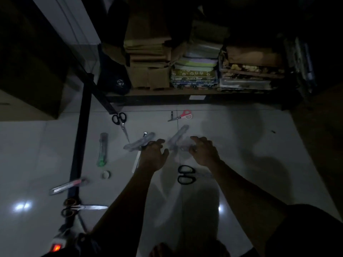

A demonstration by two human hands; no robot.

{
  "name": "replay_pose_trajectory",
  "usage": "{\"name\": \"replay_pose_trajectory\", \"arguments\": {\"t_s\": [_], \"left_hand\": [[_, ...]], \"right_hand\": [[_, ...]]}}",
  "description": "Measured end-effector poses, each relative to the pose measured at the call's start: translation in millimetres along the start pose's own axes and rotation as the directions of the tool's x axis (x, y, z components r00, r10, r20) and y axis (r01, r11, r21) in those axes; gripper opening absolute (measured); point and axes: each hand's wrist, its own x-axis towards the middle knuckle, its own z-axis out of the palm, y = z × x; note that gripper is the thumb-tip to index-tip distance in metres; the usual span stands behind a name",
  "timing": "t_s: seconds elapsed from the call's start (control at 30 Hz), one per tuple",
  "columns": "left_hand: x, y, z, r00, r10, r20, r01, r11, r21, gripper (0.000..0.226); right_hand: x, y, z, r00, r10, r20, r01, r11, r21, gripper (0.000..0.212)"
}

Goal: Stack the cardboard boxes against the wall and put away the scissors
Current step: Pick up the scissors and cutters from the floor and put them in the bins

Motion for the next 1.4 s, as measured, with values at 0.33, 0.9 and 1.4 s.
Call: {"name": "replay_pose_trajectory", "arguments": {"t_s": [0.33,0.9,1.4], "left_hand": [[68.5,-10.0,102.1,0.992,0.001,-0.125,0.032,0.963,0.267,0.048],[64.0,-1.4,44.9,0.992,-0.119,-0.036,0.078,0.823,-0.562,0.018],[3.0,121.0,-154.8,0.912,0.19,-0.363,-0.37,0.765,-0.527,0.034]], "right_hand": [[60.8,32.8,64.1,0.968,-0.179,-0.177,0.12,0.946,-0.302,0.042],[74.3,8.9,-6.4,0.99,0.101,-0.103,0.015,0.636,0.772,0.023],[-28.9,-101.5,-259.1,0.849,-0.232,-0.474,0.526,0.445,0.725,0.01]]}}
